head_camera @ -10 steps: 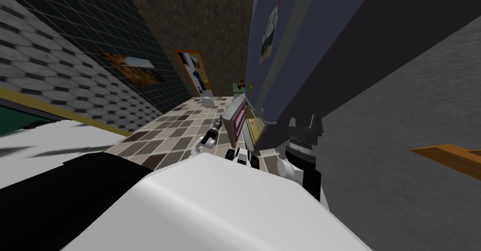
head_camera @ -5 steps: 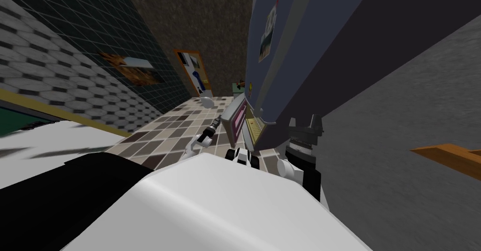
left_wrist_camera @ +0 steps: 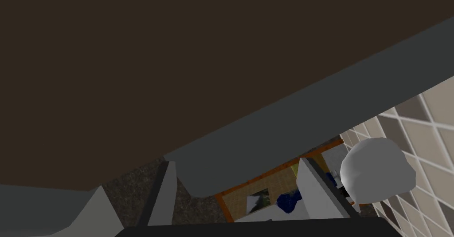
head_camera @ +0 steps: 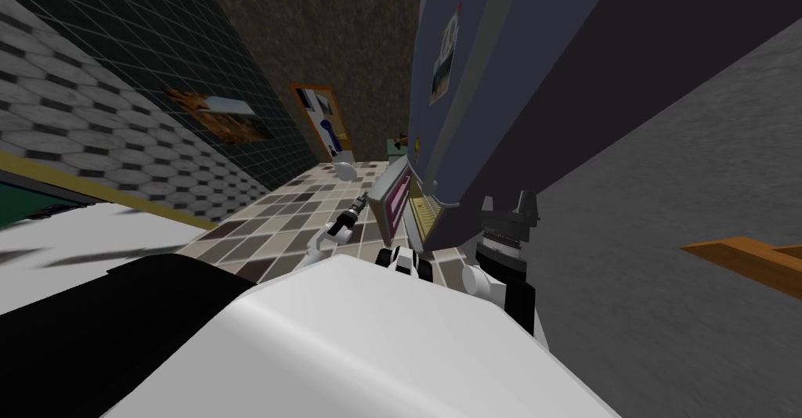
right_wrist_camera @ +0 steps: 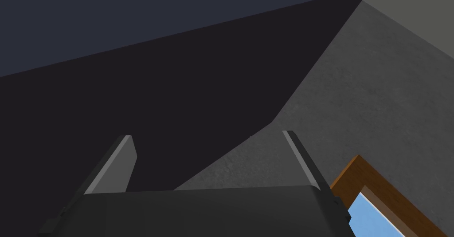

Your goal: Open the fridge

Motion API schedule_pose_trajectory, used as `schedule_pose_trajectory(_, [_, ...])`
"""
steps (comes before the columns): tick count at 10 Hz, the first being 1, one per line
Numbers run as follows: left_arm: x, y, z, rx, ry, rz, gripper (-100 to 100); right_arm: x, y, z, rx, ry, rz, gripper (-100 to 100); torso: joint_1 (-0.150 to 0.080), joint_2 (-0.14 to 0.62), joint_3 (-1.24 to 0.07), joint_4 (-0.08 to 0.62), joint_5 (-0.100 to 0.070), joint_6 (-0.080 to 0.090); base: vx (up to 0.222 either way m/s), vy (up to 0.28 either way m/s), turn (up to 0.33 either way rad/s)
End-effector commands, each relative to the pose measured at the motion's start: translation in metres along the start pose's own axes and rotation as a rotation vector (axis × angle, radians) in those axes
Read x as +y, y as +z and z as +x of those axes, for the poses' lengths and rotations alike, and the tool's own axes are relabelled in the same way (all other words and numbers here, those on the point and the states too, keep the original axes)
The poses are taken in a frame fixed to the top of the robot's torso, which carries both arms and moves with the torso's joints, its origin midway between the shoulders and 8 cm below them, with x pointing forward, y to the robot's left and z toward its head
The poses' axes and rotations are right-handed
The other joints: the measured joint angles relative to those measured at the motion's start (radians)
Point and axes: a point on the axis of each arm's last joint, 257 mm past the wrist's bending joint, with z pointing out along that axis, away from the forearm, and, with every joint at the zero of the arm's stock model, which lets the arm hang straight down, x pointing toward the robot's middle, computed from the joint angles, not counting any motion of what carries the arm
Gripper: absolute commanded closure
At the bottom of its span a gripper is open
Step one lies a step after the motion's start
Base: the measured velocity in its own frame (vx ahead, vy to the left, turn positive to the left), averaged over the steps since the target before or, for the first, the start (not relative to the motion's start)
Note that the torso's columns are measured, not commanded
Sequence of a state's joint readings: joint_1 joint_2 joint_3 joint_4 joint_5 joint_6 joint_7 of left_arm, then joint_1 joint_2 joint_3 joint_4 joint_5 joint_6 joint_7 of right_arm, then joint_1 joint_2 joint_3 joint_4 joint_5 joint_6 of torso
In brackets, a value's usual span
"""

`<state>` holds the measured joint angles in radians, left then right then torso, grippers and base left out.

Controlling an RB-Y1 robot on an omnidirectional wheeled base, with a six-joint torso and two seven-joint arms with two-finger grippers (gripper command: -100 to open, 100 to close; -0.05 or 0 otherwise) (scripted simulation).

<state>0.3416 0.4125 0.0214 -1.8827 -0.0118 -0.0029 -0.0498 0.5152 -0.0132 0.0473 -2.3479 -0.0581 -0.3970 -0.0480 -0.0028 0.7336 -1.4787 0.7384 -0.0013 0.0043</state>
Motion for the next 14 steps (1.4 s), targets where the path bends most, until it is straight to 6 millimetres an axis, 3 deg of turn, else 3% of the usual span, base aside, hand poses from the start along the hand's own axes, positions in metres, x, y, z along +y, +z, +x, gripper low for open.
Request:
schedule_pose_trajectory(1, [-0.006, -0.001, 0.008, 0.025, 0.001, 0.017, 100, 0.0, 0.0, 0.0, 0.0, 0.0, 0.0, 0, 0.006, 0.0, 0.0, 0.0, 0.002, 0.0, 0.021, 0.25, -0.139])
schedule_pose_trajectory(2, [-0.006, -0.001, 0.008, 0.025, 0.001, 0.017, 100, 0.0, 0.0, 0.0, 0.0, 0.0, 0.0, 0, 0.012, -0.002, -0.001, 0.0, 0.003, 0.001, 0.046, 0.257, -0.071])
schedule_pose_trajectory(4, [-0.012, -0.003, 0.015, 0.05, 0.001, 0.033, 100, 0.0, 0.0, 0.0, 0.0, -0.001, 0.0, 0, 0.001, -0.005, -0.003, -0.001, 0.001, 0.002, 0.074, 0.258, -0.079])
schedule_pose_trajectory(10, [-0.029, -0.01, 0.04, 0.129, -0.002, 0.077, 100, 0.0, 0.0, 0.0, 0.0, -0.001, 0.0, 0, -0.004, 0.0, 0.0, -0.001, 0.0, 0.002, 0.048, 0.383, -0.139])
schedule_pose_trajectory(11, [-0.026, -0.008, 0.034, 0.116, 0.001, 0.066, 100, 0.0, 0.0, 0.0, 0.0, -0.001, 0.0, 0, -0.007, 0.002, 0.001, -0.001, -0.001, 0.0, 0.024, 0.168, -0.035])
schedule_pose_trajectory(12, [-0.034, -0.01, 0.042, 0.14, 0.019, 0.094, -100, 0.0, 0.0, 0.0, 0.0, 0.0, 0.0, 0, -0.015, 0.005, 0.003, -0.001, -0.003, -0.002, 0.043, 0.163, -0.082])
schedule_pose_trajectory(13, [-0.037, -0.011, 0.045, 0.15, 0.027, 0.104, -100, 0.0, 0.0, 0.0, 0.0, 0.0, 0.0, 0, -0.01, 0.003, 0.002, 0.001, -0.003, 0.0, 0.024, 0.209, -0.116])
schedule_pose_trajectory(14, [-0.022, -0.012, 0.041, 0.138, 0.025, 0.066, -100, 0.0, 0.0, 0.0, 0.0, -0.001, 0.0, 0, -0.01, 0.007, 0.003, 0.004, -0.004, 0.004, 0.012, 0.112, -0.004])
